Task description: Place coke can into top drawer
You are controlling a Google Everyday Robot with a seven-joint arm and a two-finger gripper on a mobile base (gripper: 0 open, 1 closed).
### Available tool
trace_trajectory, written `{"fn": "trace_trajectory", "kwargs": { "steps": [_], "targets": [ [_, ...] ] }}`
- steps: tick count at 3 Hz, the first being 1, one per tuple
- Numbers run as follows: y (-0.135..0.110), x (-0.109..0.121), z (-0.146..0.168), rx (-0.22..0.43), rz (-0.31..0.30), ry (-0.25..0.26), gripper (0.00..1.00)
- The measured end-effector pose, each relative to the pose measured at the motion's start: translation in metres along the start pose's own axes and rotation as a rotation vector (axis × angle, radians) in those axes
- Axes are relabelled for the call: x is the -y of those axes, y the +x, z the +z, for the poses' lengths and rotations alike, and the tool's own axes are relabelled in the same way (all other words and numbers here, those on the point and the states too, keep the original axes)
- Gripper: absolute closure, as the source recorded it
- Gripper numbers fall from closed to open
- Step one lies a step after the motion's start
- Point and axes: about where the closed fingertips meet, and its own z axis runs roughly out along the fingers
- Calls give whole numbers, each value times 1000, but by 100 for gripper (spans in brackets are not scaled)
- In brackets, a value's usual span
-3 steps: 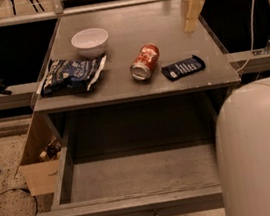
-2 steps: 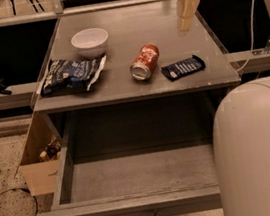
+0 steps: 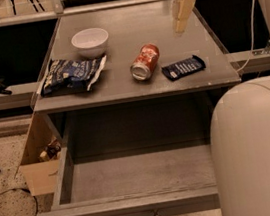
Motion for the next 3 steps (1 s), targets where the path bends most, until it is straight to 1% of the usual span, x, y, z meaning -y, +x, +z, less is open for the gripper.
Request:
{"fn": "trace_trajectory", "kwargs": {
  "steps": [2, 3],
  "targets": [
    [3, -5, 24, -39, -16, -78, 0],
    [4, -11, 47, -50, -14, -136, 0]
  ]
}}
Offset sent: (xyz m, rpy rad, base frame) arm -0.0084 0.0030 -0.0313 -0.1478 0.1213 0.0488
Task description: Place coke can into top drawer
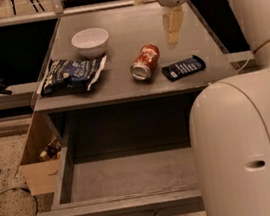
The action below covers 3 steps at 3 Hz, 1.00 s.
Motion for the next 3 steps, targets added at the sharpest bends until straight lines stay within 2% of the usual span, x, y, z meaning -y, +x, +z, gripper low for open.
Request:
{"fn": "trace_trajectory", "kwargs": {
  "steps": [1, 3],
  "targets": [
    [0, -3, 21, -19, 0, -56, 0],
    [-4, -20, 34, -51, -14, -123, 0]
  ]
}}
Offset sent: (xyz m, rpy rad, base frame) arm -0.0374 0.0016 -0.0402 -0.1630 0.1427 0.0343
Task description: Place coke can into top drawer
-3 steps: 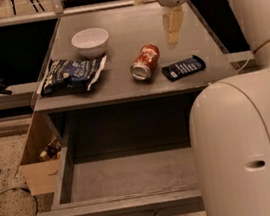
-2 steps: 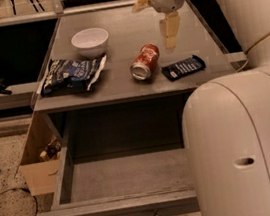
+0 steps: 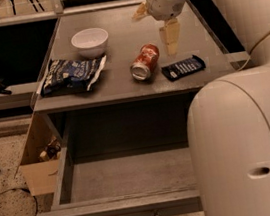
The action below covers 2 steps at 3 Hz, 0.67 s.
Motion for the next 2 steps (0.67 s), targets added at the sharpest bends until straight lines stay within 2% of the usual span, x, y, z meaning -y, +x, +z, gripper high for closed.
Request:
{"fn": "trace_trajectory", "kwargs": {
  "steps": [1, 2],
  "targets": [
    [-4, -28, 15, 28, -4, -49, 0],
    [-4, -19, 18, 23, -7, -35, 0]
  ]
}}
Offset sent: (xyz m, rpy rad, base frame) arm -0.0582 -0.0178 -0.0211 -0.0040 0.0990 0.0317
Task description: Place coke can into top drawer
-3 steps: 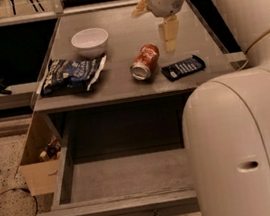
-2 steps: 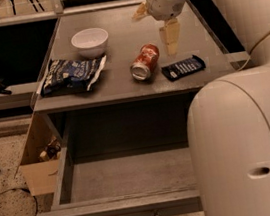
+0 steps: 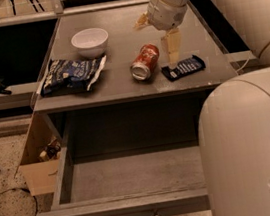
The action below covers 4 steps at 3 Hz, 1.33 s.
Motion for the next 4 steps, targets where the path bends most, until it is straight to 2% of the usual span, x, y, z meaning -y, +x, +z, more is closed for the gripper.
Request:
{"fn": "trace_trajectory", "kwargs": {
  "steps": [2, 4],
  "targets": [
    [3, 27, 18, -25, -35, -15, 0],
    [6, 31, 20, -29, -41, -13, 0]
  ]
}}
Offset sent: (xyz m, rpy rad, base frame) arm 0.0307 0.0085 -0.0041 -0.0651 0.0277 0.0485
